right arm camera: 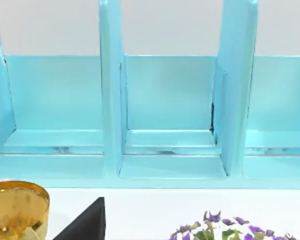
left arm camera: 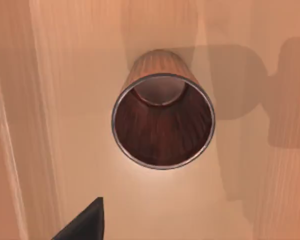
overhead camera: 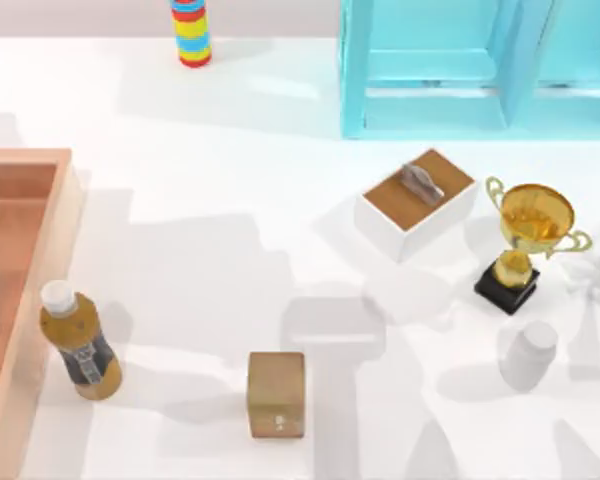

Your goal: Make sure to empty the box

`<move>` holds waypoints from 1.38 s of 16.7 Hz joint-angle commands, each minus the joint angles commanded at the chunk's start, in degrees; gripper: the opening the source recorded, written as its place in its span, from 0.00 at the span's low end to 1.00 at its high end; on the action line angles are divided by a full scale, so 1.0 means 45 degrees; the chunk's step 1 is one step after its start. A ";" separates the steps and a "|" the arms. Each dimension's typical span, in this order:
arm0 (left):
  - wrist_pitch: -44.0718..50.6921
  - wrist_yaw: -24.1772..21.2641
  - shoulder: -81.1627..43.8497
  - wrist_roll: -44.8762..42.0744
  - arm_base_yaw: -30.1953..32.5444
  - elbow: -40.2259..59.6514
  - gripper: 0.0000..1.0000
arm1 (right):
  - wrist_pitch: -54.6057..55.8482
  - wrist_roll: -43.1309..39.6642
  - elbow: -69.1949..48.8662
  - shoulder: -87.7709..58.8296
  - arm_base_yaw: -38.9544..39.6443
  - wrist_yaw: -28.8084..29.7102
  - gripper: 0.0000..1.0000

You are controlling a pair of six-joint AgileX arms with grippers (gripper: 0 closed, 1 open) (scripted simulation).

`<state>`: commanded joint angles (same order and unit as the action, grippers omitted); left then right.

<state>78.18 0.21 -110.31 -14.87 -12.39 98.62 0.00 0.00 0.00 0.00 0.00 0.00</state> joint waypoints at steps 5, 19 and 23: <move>-0.0041 0.0010 -0.0017 -0.0037 -0.0013 -0.0042 1.00 | 0.0000 0.0000 0.0000 0.0000 0.0000 0.0000 1.00; -0.4812 -0.0003 -0.0761 -0.0118 -0.0107 -0.4027 1.00 | 0.0000 0.0000 0.0000 0.0000 0.0000 0.0000 1.00; -0.4812 -0.0003 -0.0761 -0.0118 -0.0107 -0.4027 0.92 | 0.0000 0.0000 0.0000 0.0000 0.0000 0.0000 1.00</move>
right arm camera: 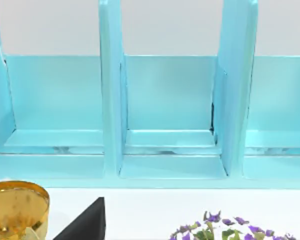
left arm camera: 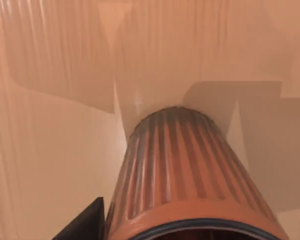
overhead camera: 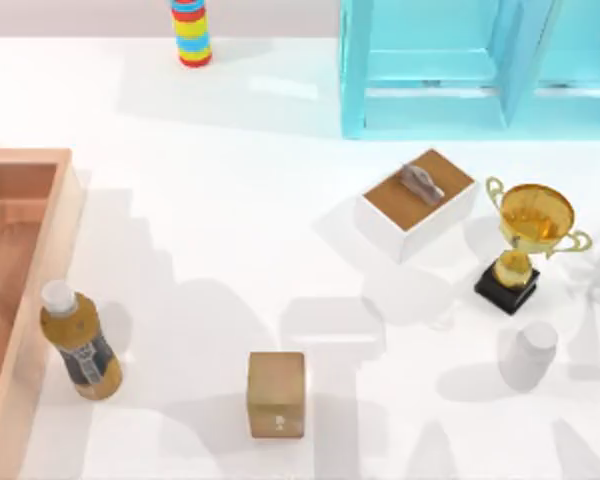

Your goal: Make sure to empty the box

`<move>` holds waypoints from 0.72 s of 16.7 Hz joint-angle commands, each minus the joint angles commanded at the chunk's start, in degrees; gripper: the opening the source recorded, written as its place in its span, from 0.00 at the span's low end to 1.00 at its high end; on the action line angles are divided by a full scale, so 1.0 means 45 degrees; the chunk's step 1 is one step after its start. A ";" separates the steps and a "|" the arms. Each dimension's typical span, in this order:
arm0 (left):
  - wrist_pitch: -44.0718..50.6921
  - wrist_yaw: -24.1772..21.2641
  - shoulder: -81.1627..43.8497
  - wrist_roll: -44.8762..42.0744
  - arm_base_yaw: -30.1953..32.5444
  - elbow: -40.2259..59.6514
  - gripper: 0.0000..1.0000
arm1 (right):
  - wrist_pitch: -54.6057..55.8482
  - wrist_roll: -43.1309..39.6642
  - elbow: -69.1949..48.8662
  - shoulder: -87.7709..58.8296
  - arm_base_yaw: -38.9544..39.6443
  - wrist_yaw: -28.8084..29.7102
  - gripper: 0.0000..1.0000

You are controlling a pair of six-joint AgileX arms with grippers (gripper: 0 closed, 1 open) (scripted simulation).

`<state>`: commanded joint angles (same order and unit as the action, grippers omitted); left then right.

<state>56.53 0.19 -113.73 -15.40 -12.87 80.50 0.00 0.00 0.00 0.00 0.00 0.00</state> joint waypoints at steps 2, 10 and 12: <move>0.0000 0.0000 0.0000 0.0000 0.0000 0.0000 0.77 | 0.0000 0.0000 0.0000 0.0000 0.0000 0.0000 1.00; 0.0000 0.0000 0.0000 0.0000 0.0000 0.0000 0.17 | 0.0000 0.0000 0.0000 0.0000 0.0000 0.0000 1.00; 0.0000 0.0000 0.0000 0.0000 0.0000 0.0000 0.02 | 0.0000 0.0000 0.0000 0.0000 0.0000 0.0000 1.00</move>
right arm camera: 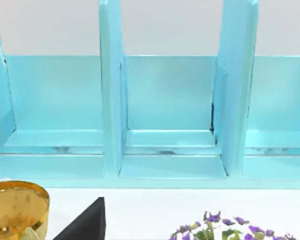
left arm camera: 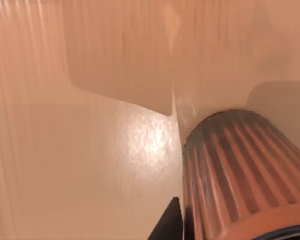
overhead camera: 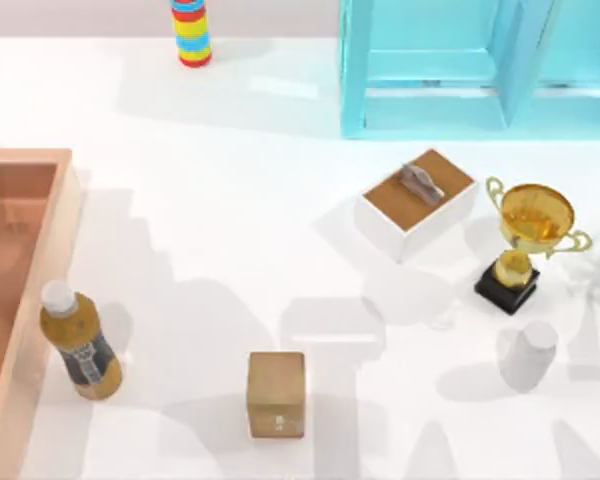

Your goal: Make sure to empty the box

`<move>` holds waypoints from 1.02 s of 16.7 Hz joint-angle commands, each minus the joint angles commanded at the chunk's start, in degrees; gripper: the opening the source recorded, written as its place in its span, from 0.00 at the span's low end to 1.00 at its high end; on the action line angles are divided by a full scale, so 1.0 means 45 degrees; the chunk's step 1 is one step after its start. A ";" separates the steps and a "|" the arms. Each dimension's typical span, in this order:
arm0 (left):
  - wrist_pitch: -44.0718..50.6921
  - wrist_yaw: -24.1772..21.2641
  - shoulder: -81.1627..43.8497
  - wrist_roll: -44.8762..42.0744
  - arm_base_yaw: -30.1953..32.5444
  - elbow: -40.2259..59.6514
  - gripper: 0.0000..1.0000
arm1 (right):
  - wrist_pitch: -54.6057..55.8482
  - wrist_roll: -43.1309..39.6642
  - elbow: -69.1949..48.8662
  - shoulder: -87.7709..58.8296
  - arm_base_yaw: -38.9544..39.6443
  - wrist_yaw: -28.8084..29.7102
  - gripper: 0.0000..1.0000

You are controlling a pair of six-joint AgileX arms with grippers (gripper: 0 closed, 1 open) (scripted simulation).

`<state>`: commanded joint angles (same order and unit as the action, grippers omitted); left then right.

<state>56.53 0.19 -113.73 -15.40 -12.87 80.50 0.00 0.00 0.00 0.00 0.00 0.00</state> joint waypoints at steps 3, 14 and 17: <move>0.0000 0.0000 0.0000 0.0000 0.0000 0.0000 0.00 | 0.0000 0.0000 0.0000 0.0000 0.0000 0.0000 1.00; 0.1295 -0.0314 0.0841 -0.0140 -0.0283 0.0635 0.00 | 0.0000 0.0000 0.0000 0.0000 0.0000 0.0000 1.00; 0.3469 -0.0534 0.1661 -0.0337 -0.0299 0.2369 0.00 | 0.0000 0.0000 0.0000 0.0000 0.0000 0.0000 1.00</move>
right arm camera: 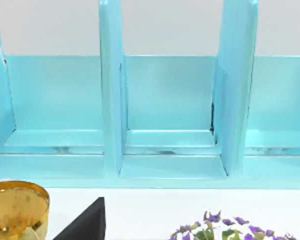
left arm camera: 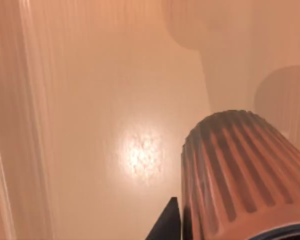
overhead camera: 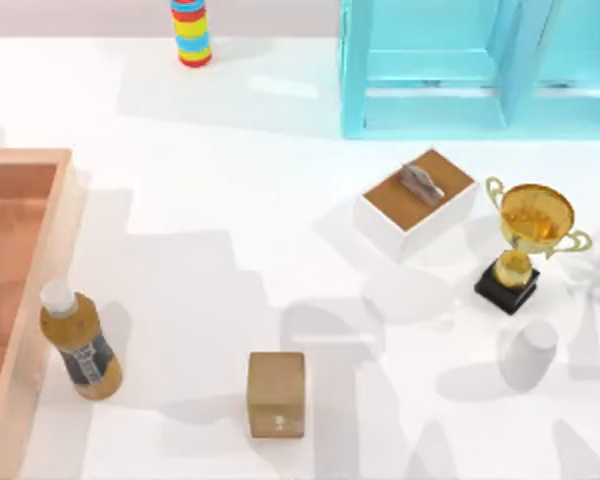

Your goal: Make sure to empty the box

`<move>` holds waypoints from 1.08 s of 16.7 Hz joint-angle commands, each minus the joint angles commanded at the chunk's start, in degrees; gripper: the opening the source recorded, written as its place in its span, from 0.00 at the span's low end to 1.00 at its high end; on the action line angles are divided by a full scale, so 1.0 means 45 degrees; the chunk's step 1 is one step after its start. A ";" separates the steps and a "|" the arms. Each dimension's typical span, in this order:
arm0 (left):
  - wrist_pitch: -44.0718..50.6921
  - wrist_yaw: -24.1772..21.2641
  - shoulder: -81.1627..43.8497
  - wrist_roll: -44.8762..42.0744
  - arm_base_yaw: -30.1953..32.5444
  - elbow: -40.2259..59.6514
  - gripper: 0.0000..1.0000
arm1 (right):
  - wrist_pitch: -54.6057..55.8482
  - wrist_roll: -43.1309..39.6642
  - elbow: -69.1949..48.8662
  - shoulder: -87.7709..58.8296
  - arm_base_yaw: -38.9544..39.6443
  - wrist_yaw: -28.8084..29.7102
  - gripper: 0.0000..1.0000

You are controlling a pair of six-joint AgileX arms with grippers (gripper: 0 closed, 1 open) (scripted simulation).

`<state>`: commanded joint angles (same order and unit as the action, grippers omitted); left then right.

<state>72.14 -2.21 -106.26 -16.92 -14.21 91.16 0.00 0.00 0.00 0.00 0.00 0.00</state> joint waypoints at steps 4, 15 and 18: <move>0.2669 -0.0055 -0.0041 0.0084 0.0093 0.2427 0.00 | 0.0000 0.0000 0.0000 0.0000 0.0000 0.0000 1.00; 0.2925 0.0536 -0.1054 0.0387 0.0317 0.3454 0.00 | 0.0000 0.0000 0.0000 0.0000 0.0000 0.0000 1.00; 0.2475 0.0642 -0.1299 0.1195 0.1112 0.3476 0.00 | 0.0000 0.0000 0.0000 0.0000 0.0000 0.0000 1.00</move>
<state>83.28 0.68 -112.11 -11.54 -9.21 106.81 0.00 0.00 0.00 0.00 0.00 0.00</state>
